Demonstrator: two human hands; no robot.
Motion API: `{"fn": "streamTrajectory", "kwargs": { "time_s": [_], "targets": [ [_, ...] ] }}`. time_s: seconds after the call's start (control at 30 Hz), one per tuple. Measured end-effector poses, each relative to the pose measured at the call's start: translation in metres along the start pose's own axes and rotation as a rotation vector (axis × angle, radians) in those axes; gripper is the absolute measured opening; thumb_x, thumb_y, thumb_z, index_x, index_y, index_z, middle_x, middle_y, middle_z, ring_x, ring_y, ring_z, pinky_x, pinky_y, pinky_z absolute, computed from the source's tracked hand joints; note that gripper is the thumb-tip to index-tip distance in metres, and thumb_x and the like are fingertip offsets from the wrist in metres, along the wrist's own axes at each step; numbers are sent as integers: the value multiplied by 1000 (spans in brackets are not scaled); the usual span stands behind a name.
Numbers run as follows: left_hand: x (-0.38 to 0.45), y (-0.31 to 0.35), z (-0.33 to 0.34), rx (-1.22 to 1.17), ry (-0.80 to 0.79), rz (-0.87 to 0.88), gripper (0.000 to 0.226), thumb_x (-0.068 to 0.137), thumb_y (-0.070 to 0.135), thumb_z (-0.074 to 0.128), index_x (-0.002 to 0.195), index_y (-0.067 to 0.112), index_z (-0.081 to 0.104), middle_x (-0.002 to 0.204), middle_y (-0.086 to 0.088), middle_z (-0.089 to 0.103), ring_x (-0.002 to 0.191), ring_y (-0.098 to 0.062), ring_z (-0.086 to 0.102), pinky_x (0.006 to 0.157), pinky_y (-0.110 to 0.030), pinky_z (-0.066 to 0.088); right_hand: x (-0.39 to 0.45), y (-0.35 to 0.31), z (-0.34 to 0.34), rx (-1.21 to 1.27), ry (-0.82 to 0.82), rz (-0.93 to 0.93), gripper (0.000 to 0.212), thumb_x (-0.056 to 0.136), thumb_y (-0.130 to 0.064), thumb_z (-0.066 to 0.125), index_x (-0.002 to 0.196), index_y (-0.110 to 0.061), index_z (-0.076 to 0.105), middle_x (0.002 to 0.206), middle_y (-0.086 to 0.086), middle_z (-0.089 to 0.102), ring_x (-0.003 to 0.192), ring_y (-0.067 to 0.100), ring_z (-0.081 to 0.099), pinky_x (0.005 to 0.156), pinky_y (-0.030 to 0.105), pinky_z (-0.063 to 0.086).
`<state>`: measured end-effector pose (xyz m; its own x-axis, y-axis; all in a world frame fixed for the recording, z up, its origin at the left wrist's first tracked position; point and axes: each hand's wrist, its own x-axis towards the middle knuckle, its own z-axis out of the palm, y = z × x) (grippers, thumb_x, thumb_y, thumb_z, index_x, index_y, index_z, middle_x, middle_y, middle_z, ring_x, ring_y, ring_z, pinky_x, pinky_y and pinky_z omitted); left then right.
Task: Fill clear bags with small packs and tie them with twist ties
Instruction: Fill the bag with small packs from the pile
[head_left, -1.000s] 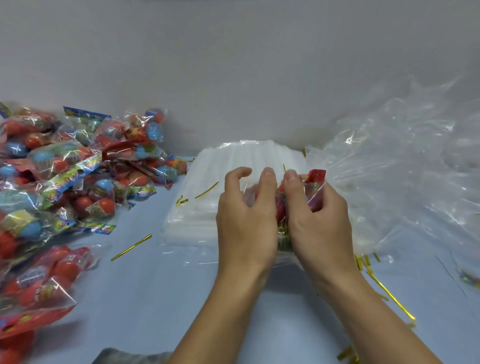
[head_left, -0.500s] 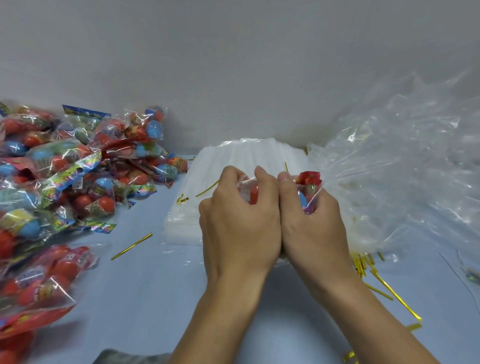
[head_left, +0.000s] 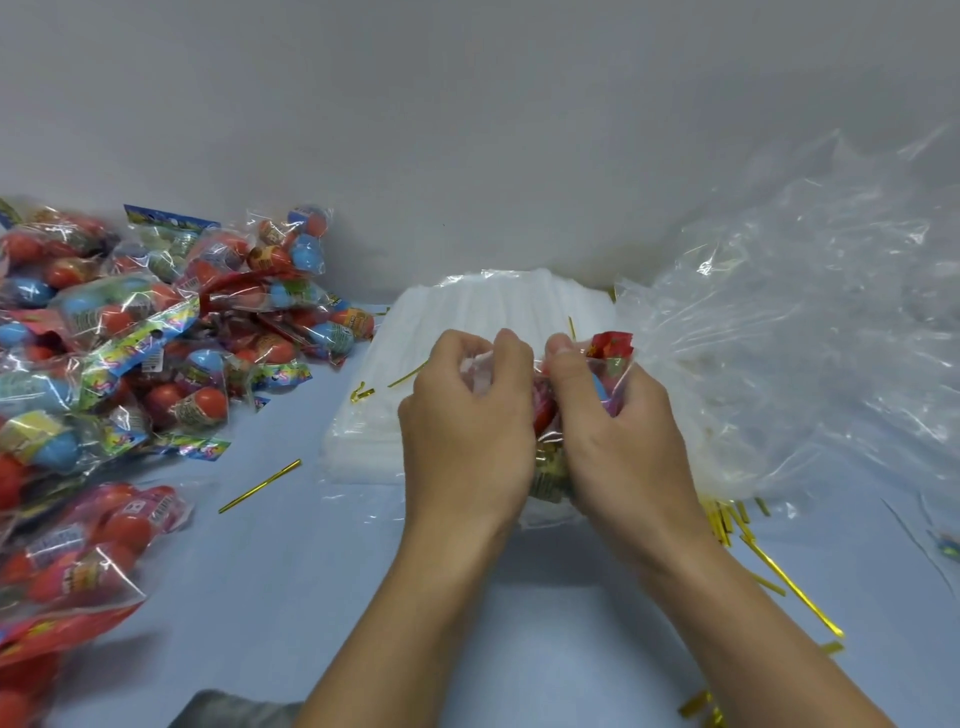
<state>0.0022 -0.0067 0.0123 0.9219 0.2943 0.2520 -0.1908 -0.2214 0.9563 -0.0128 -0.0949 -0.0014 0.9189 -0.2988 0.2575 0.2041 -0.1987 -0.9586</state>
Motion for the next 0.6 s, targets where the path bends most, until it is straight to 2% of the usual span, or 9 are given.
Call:
{"fn": "streamTrajectory", "kwargs": {
  "time_s": [0.1,0.17,0.23,0.33,0.43,0.5,0.6],
  "targets": [
    [-2,2,-3,127,109,160,30,93,45,49,80,20,57,61,10,61,68,-9,58,58,-20,41,0,-2,2,5,-5,11,46,98,-50,55,63,-20,50,46,-16,48,47,6,45,56,28,38],
    [-3,2,-4,135,115,196,29,96,44,50,81,21,56,63,10,62,71,-12,59,63,-27,44,1,-3,3,-3,12,5,47,97,-53,54,68,-16,56,49,-12,53,51,12,51,57,35,47],
    [-3,2,-3,85,59,136,29,97,46,50,82,22,56,63,10,61,72,-14,59,64,-34,42,2,-2,2,-6,42,-6,48,96,-55,54,74,-14,60,53,-9,57,53,20,56,58,42,52],
    [1,2,-3,-144,-70,-74,34,85,58,50,83,25,57,61,16,61,58,0,54,63,-29,40,3,1,1,-13,102,-29,48,95,-56,53,74,-14,61,53,-12,57,53,13,55,59,30,43],
    [2,3,-4,-296,-209,-212,40,73,61,53,90,26,65,70,12,67,64,-2,64,63,-24,47,3,1,-1,-4,97,-32,45,94,-57,53,75,-17,61,60,-12,62,59,10,60,63,30,47],
    [2,2,-3,-248,-210,-144,34,82,57,58,86,24,65,67,10,65,64,-5,63,62,-24,49,3,1,-2,28,51,-14,42,96,-56,54,74,-21,59,61,-12,61,60,12,60,65,36,50],
    [3,0,-3,-59,-50,43,32,93,46,55,76,20,58,59,9,59,57,-8,53,54,-20,42,0,-1,-2,100,-76,19,40,91,-61,53,78,-24,60,62,-13,62,59,11,59,62,36,45]
  ]
}}
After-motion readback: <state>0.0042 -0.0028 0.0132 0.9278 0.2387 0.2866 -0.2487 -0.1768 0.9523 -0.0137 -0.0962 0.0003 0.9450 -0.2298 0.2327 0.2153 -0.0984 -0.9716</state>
